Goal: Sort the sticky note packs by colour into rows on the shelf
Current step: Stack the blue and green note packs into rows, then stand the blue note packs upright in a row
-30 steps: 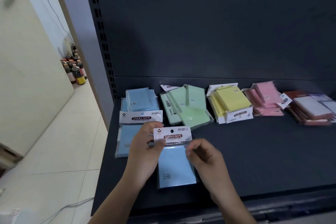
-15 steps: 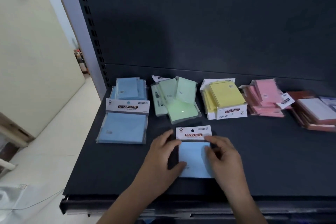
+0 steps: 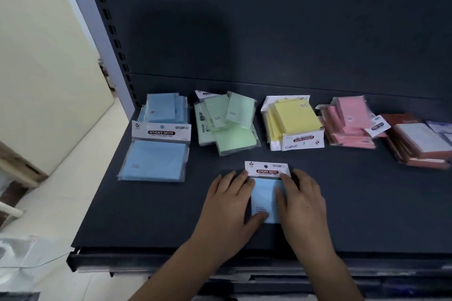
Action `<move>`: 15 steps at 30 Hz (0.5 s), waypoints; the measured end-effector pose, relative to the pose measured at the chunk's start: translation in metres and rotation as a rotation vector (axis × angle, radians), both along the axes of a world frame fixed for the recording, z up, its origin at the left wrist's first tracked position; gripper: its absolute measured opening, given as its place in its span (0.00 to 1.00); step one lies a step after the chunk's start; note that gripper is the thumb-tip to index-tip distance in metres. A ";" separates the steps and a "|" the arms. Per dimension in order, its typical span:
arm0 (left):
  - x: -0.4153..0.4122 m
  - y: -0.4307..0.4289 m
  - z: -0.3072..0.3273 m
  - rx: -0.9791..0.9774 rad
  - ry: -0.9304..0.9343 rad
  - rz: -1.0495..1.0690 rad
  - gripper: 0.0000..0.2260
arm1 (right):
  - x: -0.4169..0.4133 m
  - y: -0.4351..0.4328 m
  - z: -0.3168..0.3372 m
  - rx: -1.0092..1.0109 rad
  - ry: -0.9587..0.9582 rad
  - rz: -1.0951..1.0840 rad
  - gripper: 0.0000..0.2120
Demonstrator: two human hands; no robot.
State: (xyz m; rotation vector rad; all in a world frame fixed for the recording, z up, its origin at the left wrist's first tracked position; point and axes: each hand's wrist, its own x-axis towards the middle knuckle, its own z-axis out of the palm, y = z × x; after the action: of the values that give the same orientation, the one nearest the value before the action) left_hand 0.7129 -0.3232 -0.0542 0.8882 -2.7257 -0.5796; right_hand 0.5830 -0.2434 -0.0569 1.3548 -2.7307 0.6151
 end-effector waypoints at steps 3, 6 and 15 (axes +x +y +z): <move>0.015 -0.007 0.013 0.032 0.088 0.030 0.26 | 0.010 -0.003 0.005 -0.069 0.005 0.034 0.18; 0.048 -0.029 0.019 -0.067 0.223 0.255 0.18 | 0.037 -0.015 0.023 -0.224 -0.168 0.175 0.14; 0.126 -0.087 0.019 0.201 0.154 0.624 0.24 | 0.124 -0.098 0.032 -0.145 -0.832 0.297 0.22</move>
State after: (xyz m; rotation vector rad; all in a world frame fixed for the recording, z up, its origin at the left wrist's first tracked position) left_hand 0.8389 -0.4101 -0.0351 1.5752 -2.1058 -0.7447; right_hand 0.7067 -0.3411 -0.0247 1.7806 -2.9337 1.6967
